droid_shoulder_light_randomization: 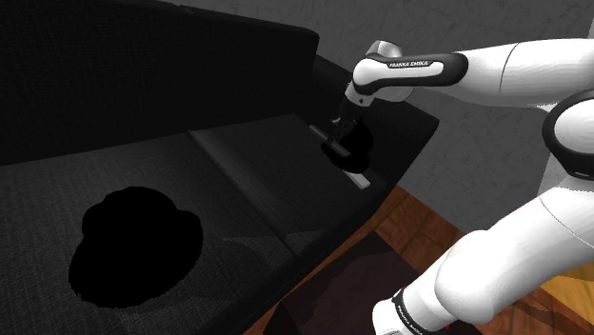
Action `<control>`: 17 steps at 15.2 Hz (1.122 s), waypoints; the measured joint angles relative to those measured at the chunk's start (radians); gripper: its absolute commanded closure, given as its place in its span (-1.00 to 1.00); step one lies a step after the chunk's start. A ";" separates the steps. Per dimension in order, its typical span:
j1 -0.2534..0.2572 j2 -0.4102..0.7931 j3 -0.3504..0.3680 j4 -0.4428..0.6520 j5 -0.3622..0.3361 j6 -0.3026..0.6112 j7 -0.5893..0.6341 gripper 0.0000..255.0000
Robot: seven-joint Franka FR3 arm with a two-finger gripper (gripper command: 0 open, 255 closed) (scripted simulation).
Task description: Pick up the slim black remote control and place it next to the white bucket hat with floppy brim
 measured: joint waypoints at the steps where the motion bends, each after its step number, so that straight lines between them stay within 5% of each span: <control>1: -0.001 -0.001 -0.001 0.012 -0.001 -0.013 -0.001 1.00; 17: 0.010 -0.066 0.019 0.132 -0.020 -0.193 0.053 1.00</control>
